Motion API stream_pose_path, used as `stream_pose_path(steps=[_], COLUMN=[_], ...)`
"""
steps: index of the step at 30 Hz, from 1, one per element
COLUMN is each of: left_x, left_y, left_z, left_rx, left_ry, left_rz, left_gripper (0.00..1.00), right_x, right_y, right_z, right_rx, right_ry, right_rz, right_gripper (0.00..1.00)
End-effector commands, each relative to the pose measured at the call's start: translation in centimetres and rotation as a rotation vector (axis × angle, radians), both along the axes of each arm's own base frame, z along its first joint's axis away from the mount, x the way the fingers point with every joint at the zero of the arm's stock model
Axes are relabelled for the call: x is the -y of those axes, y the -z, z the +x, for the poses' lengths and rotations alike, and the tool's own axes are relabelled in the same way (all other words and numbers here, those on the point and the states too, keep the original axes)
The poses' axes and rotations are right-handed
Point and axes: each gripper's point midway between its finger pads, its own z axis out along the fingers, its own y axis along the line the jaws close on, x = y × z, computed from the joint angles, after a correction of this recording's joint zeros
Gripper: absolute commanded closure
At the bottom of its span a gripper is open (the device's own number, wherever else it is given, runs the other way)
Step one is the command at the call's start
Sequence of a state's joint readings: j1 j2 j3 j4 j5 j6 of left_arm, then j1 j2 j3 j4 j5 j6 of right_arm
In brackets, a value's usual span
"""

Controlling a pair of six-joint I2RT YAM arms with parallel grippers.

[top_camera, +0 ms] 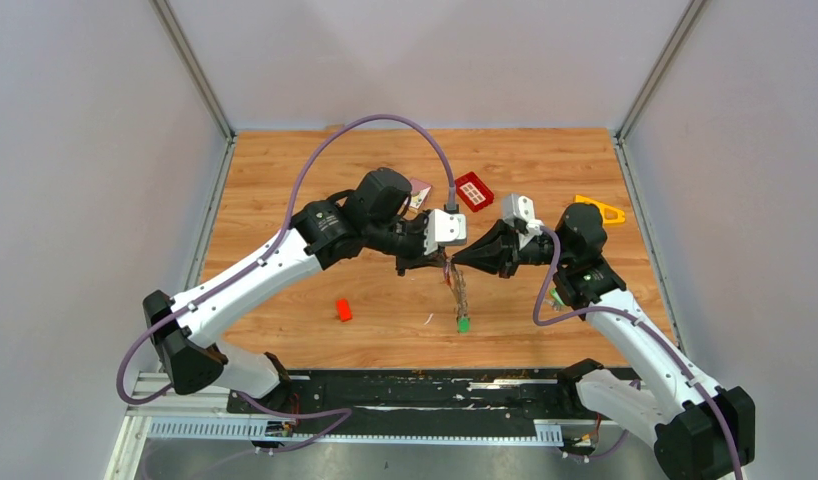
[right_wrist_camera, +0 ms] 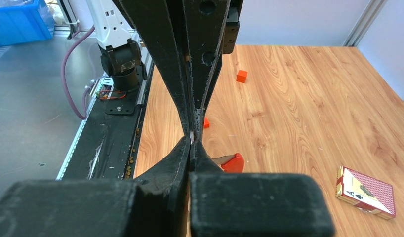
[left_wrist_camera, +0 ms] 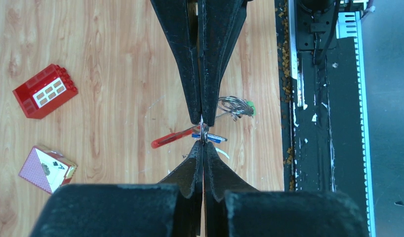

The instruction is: Put the keys on the keyring

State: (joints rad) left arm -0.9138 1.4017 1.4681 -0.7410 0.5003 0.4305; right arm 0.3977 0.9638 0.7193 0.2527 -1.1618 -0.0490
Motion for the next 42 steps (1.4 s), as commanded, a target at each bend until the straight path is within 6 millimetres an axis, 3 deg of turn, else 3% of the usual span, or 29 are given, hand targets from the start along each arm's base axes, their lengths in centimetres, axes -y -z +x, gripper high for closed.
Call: stream_pose_path(steps=[1, 16, 21, 27, 34, 42], left_x=[0.5, 2.1, 1.1, 0.3, 1.0, 1.9], left_y=[-0.7, 0.4, -1.0, -3.2, -2.4, -1.8], left_z=[-0.2, -0.3, 0.2, 0.2, -0.3, -0.1], left_rx=[-0.008, -0.078, 0.004, 0.066, 0.013, -0.024], left_ry=[0.018, 0.064, 0.035, 0.015, 0.043, 0.044], left_rz=[-0.038, -0.024, -0.036, -0.087, -0.092, -0.089], left_gripper=[1.00, 1.00, 0.79, 0.68, 0.64, 0.65], right_x=[0.1, 0.1, 0.2, 0.2, 0.2, 0.2], right_y=[-2.9, -2.3, -1.9, -1.6, -1.7, -1.6], right_z=[-0.4, -0.1, 0.0, 0.4, 0.4, 0.3], right_rx=[0.097, 0.102, 0.108, 0.106, 0.107, 0.107], right_ry=[-0.017, 0.001, 0.008, 0.018, 0.020, 0.019], right_rz=[0.044, 0.038, 0.025, 0.018, 0.019, 0.019], right_gripper=[1.00, 1.00, 1.00, 1.00, 1.00, 1.00])
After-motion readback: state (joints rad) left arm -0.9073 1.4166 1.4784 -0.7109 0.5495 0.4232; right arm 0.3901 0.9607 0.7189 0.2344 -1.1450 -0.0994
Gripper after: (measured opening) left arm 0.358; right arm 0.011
